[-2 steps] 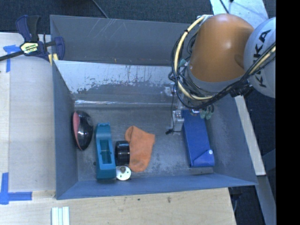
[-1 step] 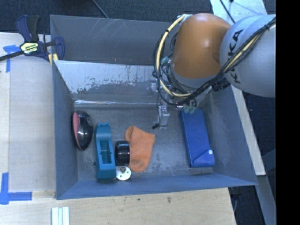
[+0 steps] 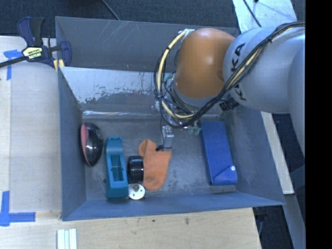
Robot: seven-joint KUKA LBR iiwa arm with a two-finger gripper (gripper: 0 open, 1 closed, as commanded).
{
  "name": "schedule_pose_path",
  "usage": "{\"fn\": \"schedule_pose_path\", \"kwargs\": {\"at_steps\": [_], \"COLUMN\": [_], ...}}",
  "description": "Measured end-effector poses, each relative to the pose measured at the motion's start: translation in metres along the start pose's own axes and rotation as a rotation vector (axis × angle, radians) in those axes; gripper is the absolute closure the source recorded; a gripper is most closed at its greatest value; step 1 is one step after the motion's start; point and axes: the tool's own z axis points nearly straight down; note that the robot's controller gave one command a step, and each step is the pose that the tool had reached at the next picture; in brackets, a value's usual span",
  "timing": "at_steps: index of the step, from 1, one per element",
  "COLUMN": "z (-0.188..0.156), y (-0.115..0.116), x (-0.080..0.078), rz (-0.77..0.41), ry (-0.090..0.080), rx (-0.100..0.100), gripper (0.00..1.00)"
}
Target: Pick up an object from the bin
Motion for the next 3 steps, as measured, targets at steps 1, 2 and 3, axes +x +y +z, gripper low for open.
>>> {"fn": "schedule_pose_path", "kwargs": {"at_steps": [1, 2, 3], "z": [0.005, 0.042, 0.075], "y": [0.003, -0.026, -0.009], "x": [0.005, -0.013, -0.001], "rz": [0.003, 0.018, -0.143], "ry": [-0.001, 0.0, -0.003], "rx": [-0.001, 0.0, 0.0], "gripper": [0.0, 0.0, 0.0]}}
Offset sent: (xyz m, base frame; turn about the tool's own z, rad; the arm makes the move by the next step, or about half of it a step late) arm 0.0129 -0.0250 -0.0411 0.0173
